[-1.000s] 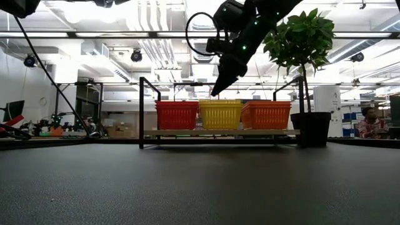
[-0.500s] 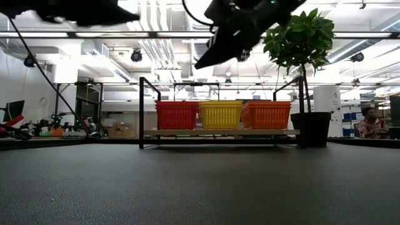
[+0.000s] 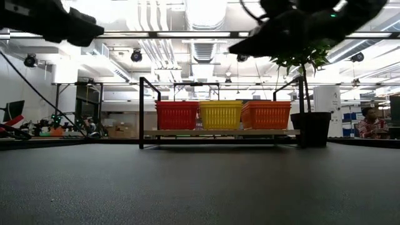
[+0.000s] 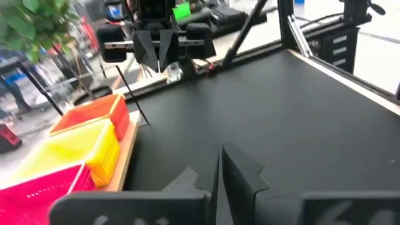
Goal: Stack baskets on shelf by color
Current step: Return to Home Position
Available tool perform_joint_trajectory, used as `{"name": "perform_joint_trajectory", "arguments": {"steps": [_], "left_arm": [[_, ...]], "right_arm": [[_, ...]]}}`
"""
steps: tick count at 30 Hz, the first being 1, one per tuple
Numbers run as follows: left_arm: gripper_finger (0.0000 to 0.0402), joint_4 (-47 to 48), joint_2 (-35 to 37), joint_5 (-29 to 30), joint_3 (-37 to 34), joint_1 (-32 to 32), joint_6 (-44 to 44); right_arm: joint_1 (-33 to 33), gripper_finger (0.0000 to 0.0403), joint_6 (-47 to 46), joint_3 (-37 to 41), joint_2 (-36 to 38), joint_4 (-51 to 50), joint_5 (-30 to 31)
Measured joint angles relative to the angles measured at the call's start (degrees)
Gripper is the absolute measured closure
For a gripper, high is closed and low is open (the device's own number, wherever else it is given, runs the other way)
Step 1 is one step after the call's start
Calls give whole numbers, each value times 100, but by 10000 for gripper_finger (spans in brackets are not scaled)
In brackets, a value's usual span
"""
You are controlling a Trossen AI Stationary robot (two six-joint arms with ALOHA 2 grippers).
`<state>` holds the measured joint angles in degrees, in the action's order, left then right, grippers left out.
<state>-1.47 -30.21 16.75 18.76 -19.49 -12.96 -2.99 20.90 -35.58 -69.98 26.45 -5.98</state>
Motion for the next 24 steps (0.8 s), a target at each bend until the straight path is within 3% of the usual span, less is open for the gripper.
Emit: {"name": "perform_joint_trajectory", "arguments": {"steps": [11,19,24], "left_arm": [[401,-561,1226,110,-1061,77,-256],[401,-661,2414,631,-1737,114,-237],[402,-660,2945,669,-1822,115,-250]], "right_arm": [[-561,394,-223,1336,1736,-9,4],[-696,394,-264,2063,2690,316,1],[-862,394,-526,2414,3313,419,-2]]}}
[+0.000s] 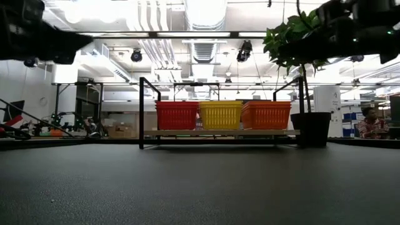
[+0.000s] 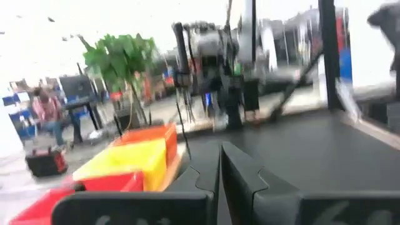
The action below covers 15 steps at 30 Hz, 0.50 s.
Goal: Stack baskets on shelf by color
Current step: Return to Home Position
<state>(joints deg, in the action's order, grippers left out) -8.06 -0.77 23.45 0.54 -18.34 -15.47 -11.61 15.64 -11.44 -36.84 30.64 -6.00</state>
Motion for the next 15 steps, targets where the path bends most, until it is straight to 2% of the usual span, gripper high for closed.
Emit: {"name": "perform_joint_trajectory", "arguments": {"steps": [15], "left_arm": [[402,117,-197,69,-11,-1,165]], "right_arm": [[-62,394,-83,1073,1728,-145,39]]}}
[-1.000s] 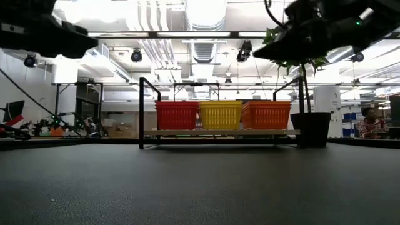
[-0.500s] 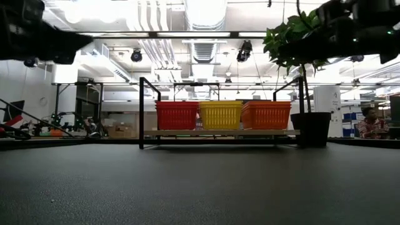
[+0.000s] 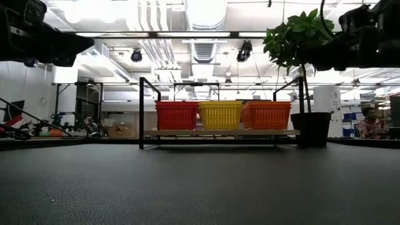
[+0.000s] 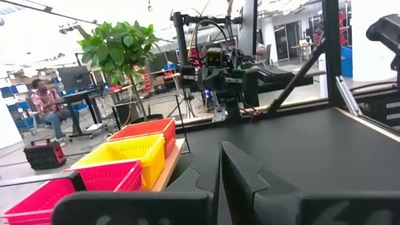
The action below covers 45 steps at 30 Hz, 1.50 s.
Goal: Stack baskets on shelf by color
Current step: Return to Home Position
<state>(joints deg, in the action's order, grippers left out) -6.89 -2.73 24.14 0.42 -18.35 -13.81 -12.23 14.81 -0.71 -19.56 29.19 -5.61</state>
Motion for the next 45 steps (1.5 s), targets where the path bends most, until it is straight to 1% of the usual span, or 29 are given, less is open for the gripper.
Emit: {"name": "perform_joint_trajectory", "arguments": {"steps": [6,13,17,21,28,33,40,45], "left_arm": [[402,18,-19,-15,-8,1,293],[402,0,-51,-26,-9,0,447],[401,4,-99,-26,-11,1,445],[402,8,-160,-26,-13,1,447],[402,20,-330,-26,-15,2,602],[402,-6,-459,43,-15,2,602],[402,3,-593,143,-17,2,609],[402,-14,-665,153,-17,0,601]], "right_arm": [[-13,394,19,0,281,-705,25],[-13,394,-128,0,494,-996,-42],[-17,394,-143,0,729,-1387,-43],[-17,394,-334,0,1048,-1534,-45],[-17,394,-471,-323,1942,-2881,-43],[-17,394,-230,-386,1873,-2875,-105],[-17,394,-46,-6,1951,-2713,-83],[-17,394,-163,0,1868,-2726,10]]}}
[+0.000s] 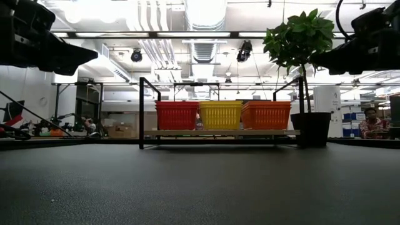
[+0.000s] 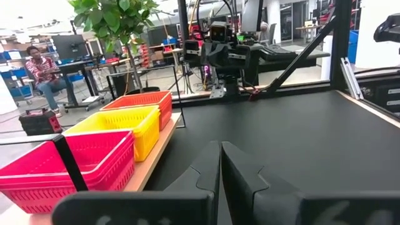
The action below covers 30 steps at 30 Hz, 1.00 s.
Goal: Stack baskets on shelf by color
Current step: Return to Home Position
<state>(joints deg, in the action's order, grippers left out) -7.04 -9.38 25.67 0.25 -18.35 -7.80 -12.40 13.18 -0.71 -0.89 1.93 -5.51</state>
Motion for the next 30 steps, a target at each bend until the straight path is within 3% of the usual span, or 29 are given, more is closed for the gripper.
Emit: {"name": "perform_joint_trajectory", "arguments": {"steps": [6,14,30], "left_arm": [[402,5,-118,4,0,0,-3],[402,9,-272,7,0,1,-5],[402,8,-478,9,0,2,-8]], "right_arm": [[0,394,15,0,2,-3,255],[0,394,772,4,0,4,253],[0,394,635,9,-2,2,257]]}}
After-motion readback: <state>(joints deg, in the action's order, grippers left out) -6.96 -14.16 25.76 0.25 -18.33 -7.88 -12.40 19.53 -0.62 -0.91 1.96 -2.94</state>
